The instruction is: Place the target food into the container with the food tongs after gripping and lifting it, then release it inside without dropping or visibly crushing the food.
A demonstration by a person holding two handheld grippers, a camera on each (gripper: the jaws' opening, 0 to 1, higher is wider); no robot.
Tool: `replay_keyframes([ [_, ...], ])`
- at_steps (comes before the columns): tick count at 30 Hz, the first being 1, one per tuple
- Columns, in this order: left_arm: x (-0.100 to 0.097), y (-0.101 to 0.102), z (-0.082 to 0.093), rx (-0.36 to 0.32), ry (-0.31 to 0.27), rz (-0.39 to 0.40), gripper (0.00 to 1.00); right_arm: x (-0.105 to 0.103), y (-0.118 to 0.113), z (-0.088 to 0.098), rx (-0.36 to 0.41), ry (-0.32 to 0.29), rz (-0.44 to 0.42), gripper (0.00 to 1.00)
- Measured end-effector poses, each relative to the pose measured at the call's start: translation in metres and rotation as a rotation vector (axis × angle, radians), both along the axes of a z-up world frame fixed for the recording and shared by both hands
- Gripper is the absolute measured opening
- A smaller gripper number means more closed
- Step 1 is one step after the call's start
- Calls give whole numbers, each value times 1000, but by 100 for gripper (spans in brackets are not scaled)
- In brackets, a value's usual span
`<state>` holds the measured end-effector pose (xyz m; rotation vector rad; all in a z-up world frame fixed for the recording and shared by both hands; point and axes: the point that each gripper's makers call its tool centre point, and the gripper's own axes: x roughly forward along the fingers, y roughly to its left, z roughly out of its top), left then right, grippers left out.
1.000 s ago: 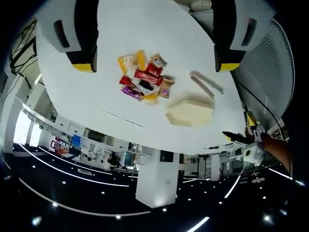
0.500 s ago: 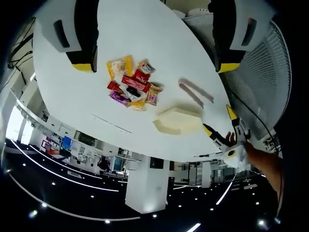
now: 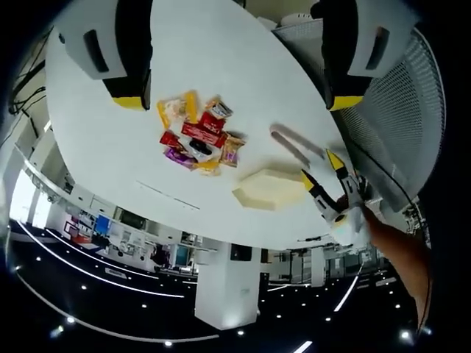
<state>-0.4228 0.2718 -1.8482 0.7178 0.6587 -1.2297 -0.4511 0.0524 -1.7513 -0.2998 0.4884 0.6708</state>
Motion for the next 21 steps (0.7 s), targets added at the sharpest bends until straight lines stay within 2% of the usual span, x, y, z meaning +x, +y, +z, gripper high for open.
replay_keyframes([
  [2, 5, 0, -4, 15, -7, 3, 39, 0, 0, 0, 3, 4, 0, 96],
  [3, 7, 5, -6, 46, -4, 6, 39, 0, 0, 0, 3, 5, 1, 96],
  [4, 10, -1, -3, 5, 20, 37, 37, 0, -1, 0, 4, 6, 2, 96],
  [5, 11, 0, -4, 13, 30, 47, 35, 0, -1, 0, 4, 7, 2, 96],
  [7, 1, -4, -7, 11, 80, 10, 27, 1, -2, 0, 6, 9, 1, 96],
  [8, 7, -3, -5, 11, 45, 18, 25, 1, -2, 0, 7, 11, 1, 95],
  [15, 18, 1, -3, 57, 3, 18, 4, 4, 1, 2, 11, 10, 8, 94],
  [20, 20, 3, 0, 56, -22, 11, 2, 5, 3, 5, -3, 3, 25, 92],
  [21, 22, 2, 5, 29, -21, 31, 2, 6, 3, 8, 0, 1, 25, 92],
])
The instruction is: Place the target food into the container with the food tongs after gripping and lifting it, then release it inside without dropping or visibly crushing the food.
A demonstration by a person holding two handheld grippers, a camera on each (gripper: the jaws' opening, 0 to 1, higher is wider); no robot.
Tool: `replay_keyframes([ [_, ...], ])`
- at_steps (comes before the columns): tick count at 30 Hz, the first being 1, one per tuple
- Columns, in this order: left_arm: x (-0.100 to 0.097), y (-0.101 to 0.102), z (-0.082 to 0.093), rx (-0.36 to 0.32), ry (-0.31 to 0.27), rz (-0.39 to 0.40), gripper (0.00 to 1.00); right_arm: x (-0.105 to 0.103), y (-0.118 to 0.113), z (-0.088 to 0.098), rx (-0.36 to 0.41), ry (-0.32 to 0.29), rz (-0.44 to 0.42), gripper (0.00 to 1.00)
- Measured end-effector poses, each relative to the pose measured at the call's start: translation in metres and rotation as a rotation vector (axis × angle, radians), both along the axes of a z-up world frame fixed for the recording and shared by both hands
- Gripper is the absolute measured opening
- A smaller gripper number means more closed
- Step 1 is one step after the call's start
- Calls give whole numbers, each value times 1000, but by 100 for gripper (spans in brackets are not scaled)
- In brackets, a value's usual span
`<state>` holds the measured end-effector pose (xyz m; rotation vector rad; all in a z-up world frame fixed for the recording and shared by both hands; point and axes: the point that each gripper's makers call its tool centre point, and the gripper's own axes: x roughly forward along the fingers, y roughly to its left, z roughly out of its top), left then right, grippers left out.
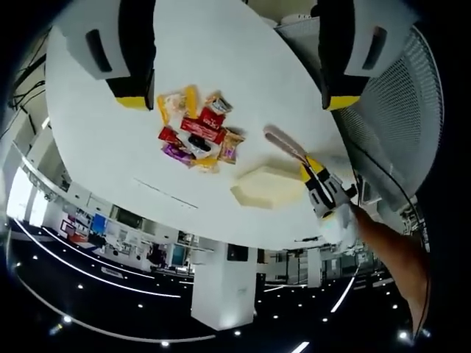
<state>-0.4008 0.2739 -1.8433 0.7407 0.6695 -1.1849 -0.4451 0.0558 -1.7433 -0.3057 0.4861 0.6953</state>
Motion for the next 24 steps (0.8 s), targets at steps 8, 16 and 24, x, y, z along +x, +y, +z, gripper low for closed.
replay_keyframes([
  [8, -3, -16, 55, -206, 65, -15, 2, 13, 3, 42, 78, -52, 0, 89],
  [16, -2, -29, 115, -311, 30, -69, 2, 22, 33, 96, 111, -98, 158, 79],
  [24, -10, -37, 173, -422, 27, -103, 2, 16, 77, 133, 163, -59, 369, 46],
])
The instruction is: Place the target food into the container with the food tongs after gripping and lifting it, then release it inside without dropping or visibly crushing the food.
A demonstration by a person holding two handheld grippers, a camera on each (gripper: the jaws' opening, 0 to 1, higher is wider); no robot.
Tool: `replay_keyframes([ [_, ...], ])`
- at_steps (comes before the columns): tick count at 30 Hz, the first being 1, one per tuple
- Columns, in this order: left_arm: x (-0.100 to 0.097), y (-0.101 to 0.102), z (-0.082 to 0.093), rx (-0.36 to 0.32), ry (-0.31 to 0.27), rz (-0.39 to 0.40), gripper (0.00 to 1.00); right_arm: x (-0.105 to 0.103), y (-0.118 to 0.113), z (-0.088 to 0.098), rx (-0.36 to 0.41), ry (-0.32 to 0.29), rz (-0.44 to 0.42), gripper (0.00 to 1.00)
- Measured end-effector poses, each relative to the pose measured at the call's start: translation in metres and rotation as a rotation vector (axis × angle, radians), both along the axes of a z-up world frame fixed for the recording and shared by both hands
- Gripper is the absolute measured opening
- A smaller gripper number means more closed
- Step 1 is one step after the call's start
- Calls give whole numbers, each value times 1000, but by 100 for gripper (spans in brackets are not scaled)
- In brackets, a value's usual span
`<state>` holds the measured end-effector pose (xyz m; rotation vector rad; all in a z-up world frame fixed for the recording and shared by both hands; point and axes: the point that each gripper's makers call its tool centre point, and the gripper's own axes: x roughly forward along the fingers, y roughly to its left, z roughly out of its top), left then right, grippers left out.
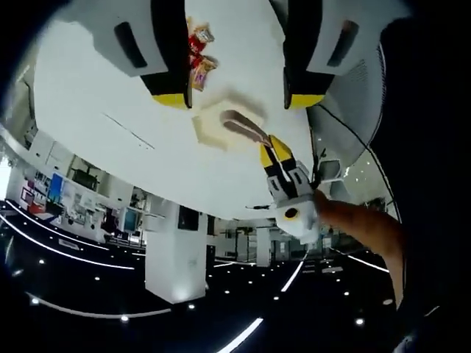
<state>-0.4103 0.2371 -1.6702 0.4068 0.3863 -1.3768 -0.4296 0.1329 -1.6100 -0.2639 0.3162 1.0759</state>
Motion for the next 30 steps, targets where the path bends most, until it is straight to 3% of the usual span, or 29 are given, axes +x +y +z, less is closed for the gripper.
replay_keyframes([
  [3, -4, -3, 27, -64, 0, -10, 2, 0, 21, 18, 60, 2, 86, 39],
  [6, -4, -4, 54, -164, 35, -1, 2, 4, 33, 30, 96, -1, 100, 40],
  [14, -15, 3, 107, -271, 57, -28, 2, 2, 61, 81, 273, -10, 160, 37],
  [20, -23, 0, 120, -295, 73, -41, 2, -5, 78, 99, 308, -19, 209, 32],
  [25, -34, -6, 120, -294, 101, -65, 2, -13, 90, 97, 318, -9, 245, 28],
  [30, -44, -13, 121, -292, 120, -92, 3, -18, 96, 92, 322, -8, 242, 17],
])
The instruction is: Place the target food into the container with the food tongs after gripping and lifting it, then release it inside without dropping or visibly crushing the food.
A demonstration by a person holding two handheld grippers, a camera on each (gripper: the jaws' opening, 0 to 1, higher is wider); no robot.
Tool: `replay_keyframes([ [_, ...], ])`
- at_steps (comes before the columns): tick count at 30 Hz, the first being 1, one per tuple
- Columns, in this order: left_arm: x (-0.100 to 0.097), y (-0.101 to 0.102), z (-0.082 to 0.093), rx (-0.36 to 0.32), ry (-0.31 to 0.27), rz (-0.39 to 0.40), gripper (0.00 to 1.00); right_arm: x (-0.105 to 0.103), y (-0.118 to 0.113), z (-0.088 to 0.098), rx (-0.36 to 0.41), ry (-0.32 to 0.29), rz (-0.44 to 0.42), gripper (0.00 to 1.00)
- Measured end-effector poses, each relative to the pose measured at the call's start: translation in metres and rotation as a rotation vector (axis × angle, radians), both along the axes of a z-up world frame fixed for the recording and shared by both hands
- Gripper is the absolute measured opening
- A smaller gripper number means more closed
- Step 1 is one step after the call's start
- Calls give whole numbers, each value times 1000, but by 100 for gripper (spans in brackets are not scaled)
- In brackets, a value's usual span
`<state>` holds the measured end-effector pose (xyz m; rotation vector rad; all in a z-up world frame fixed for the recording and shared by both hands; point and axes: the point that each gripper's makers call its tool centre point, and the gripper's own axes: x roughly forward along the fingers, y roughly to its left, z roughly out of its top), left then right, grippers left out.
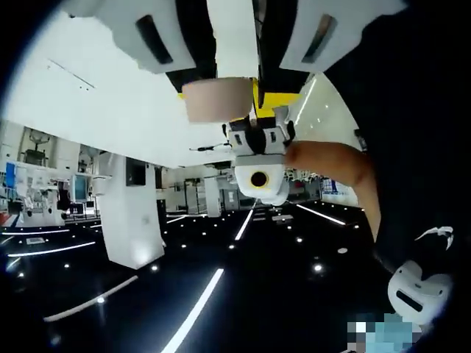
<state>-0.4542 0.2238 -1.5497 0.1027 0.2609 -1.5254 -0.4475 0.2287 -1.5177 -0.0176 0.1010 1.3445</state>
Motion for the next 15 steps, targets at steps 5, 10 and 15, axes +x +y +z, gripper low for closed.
replay_keyframes([
  [5, 1, 0, 4, -16, 13, 6, 3, 0, -1, 7, 29, -22, -23, 17],
  [10, -3, -1, 6, -6, 5, -19, 2, -4, -3, 8, 35, 6, -16, 16],
  [15, -4, -1, 11, -32, 14, -25, 2, -7, -6, 10, 40, -3, -13, 16],
])
